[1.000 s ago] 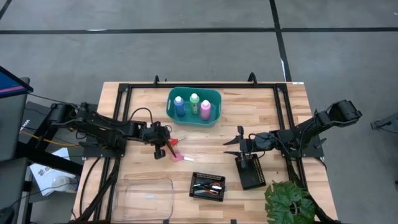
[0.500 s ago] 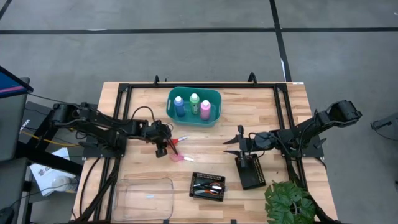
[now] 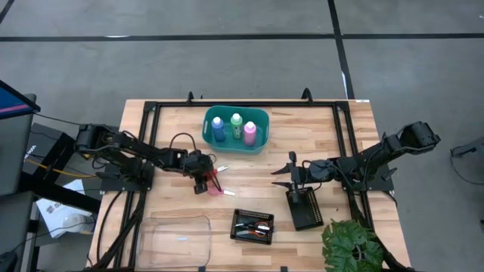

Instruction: Pick & Place Paint Supplies

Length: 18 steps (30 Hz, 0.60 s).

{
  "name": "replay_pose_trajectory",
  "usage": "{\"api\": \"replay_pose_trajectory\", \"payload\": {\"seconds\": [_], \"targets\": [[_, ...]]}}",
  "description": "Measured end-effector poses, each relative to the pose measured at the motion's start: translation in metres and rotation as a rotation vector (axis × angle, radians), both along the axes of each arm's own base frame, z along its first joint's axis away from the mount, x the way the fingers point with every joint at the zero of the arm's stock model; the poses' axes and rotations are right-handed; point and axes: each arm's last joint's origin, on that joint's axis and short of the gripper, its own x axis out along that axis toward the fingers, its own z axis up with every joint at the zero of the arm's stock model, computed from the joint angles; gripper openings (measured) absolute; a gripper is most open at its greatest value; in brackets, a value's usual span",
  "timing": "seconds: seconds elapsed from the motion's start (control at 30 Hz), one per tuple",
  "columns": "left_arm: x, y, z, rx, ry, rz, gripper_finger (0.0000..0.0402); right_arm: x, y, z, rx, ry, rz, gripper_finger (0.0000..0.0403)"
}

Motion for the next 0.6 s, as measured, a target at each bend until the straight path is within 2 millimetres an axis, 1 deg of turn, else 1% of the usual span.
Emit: {"api": "replay_pose_trajectory", "payload": {"seconds": [0.07,0.13,0.17,0.4,0.53,0.57,0.6], "targets": [[0.000,0.000,0.000,-0.002,-0.002,-0.002,0.0086,0.000,0.000,0.000,0.000,0.000,0.000,0.0143],[0.000,0.000,0.000,-0.007,-0.001,-0.005,0.0041,0.000,0.000,0.000,0.000,0.000,0.000,0.0143],[0.000,0.000,0.000,-0.008,0.000,-0.005,0.0030,0.000,0.000,0.000,0.000,0.000,0.000,0.0143],[0.000,-0.004,0.000,0.033,-0.015,-0.025,0.0029,0.000,0.000,0.000,0.000,0.000,0.000,0.0143],[0.003,-0.008,0.006,0.096,-0.040,-0.030,0.0029,0.000,0.000,0.000,0.000,0.000,0.000,0.0143],[0.003,-0.008,0.008,0.119,-0.050,-0.026,0.0027,0.000,0.000,0.000,0.000,0.000,0.000,0.0143],[0.004,-0.008,0.010,0.143,-0.060,-0.016,0.0012,0.000,0.000,0.000,0.000,0.000,0.000,0.0143]]}}
